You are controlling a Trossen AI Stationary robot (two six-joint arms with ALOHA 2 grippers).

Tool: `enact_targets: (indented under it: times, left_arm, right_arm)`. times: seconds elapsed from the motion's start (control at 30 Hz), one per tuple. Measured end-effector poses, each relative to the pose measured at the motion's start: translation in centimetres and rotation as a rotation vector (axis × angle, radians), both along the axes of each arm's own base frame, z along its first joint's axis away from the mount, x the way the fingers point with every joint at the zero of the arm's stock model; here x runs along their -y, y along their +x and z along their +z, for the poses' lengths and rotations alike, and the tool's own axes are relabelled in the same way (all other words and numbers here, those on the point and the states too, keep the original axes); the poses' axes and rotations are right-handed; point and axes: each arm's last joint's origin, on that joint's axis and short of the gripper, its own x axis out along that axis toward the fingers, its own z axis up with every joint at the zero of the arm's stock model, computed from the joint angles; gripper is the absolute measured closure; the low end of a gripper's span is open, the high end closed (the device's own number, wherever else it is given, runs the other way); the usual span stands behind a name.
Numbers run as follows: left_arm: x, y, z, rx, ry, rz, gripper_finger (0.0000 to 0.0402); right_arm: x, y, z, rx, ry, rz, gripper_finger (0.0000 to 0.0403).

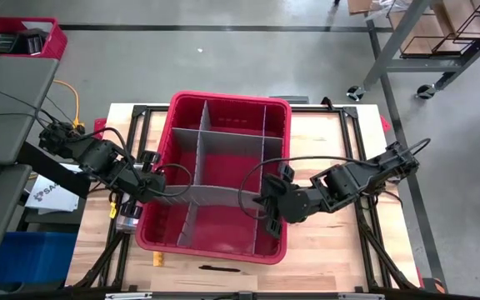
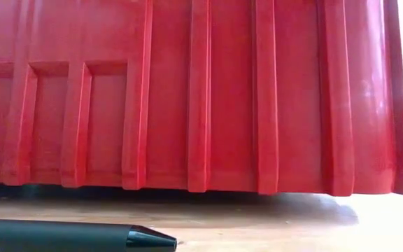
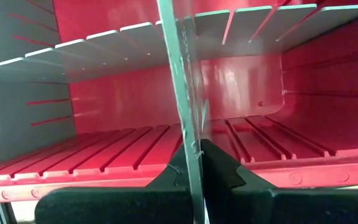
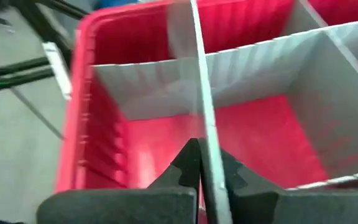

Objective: Sort Items/Unsort Items

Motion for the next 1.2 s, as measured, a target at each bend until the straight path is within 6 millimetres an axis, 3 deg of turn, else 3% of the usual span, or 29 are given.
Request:
enact_targets:
  times: [0.27, 0.57, 0.83, 0.93, 1.2]
  left_arm:
    - [-0.1, 0.0, 0.0, 0.003, 0.024, 0.005, 0.0401]
    - [-0.4, -0.3, 0.1, 0.000, 0.050, 0.018, 0.0401]
    - [-0.7, -0.1, 0.1, -0.001, 0.032, 0.060, 0.0401]
    - [-0.8, -0.1, 0.1, -0.002, 0.024, 0.080, 0.0401]
    - [-0.8, 0.0, 0.0, 0.000, 0.031, 0.090, 0.0401]
  right_arm:
    - [-0.8, 0.6, -3.3, 0.071, 0.090, 0.084, 0.0402]
    - [1.5, -2.0, -0.7, 0.154, 0.023, -0.080, 0.0402]
    - [3.6, -1.3, 0.3, 0.230, -0.103, -0.185, 0.0403]
    - [4.5, -1.0, 0.3, 0.223, -0.059, -0.178, 0.0403]
    - [3.3, -1.4, -0.2, 0.162, 0.021, -0.085, 0.0403]
